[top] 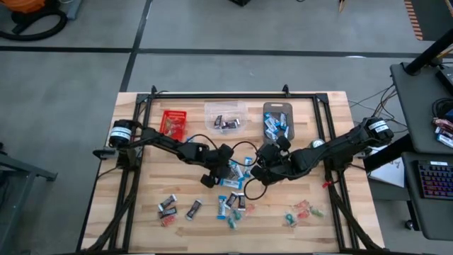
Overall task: Sort candy
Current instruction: Put the black chocolate bar into the transparent bin
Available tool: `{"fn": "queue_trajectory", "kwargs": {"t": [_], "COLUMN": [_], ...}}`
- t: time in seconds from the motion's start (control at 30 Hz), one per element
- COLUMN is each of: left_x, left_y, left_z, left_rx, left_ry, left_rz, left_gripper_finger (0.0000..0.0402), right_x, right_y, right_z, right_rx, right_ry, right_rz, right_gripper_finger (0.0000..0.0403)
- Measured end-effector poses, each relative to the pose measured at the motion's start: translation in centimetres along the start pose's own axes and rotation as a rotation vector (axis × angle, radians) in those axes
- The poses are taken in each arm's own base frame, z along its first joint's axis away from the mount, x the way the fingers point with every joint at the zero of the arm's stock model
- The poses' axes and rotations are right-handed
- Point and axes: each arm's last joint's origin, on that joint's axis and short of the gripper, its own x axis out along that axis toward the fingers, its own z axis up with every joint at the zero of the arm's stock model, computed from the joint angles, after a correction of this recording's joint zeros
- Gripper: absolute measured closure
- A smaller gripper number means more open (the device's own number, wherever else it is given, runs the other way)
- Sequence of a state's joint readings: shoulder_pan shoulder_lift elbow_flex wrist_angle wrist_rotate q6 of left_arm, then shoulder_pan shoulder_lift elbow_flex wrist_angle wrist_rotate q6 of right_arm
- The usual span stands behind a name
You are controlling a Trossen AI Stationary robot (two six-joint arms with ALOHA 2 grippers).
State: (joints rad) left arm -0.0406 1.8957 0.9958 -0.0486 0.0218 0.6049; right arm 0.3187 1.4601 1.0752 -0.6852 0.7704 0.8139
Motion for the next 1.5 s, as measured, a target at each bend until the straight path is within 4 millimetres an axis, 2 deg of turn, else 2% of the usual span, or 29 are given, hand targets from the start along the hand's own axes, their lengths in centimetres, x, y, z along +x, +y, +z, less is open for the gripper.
{"fn": "queue_trajectory", "kwargs": {"t": [0.2, 0.5, 0.77, 0.9, 1.07, 1.17, 1.27, 1.37, 1.5], "left_x": [-0.1, -1.4, -6.1, -9.1, -11.7, -12.5, -12.4, -11.8, -10.6], "left_y": [0.0, -0.1, 1.3, 2.9, 6.1, 8.3, 10.4, 11.5, 11.8], "left_z": [0.0, 0.2, 1.4, 1.5, -0.4, -2.2, -4.5, -6.5, -7.4], "left_rx": [-0.029, -0.083, -0.127, -0.165, -0.286, -0.397, -0.550, -0.676, -0.725], "left_ry": [0.000, -0.004, -0.086, -0.120, -0.030, 0.035, 0.062, 0.091, 0.113], "left_rz": [-0.016, -0.046, 0.008, 0.138, 0.424, 0.573, 0.641, 0.655, 0.632], "left_gripper_finger": [0.0392, 0.0398, 0.0400, 0.0400, 0.0399, 0.0398, 0.0398, 0.0398, 0.0397], "right_x": [0.0, 0.0, 0.0, 0.0, 0.0, 0.0, 0.0, 0.0, 0.0], "right_y": [0.1, 0.1, 0.1, 0.1, 0.1, 0.1, 0.1, 0.2, 0.2], "right_z": [0.1, 0.1, 0.1, 0.1, 0.1, 0.1, 0.1, 0.2, 0.2], "right_rx": [0.003, 0.001, 0.004, 0.006, 0.008, 0.010, 0.011, 0.014, 0.017], "right_ry": [-0.005, -0.005, -0.007, -0.008, -0.009, -0.010, -0.012, -0.025, -0.027], "right_rz": [0.005, 0.006, 0.008, 0.009, 0.010, 0.011, 0.011, 0.003, 0.006], "right_gripper_finger": [0.0277, 0.0277, 0.0277, 0.0277, 0.0278, 0.0278, 0.0278, 0.0278, 0.0278]}}
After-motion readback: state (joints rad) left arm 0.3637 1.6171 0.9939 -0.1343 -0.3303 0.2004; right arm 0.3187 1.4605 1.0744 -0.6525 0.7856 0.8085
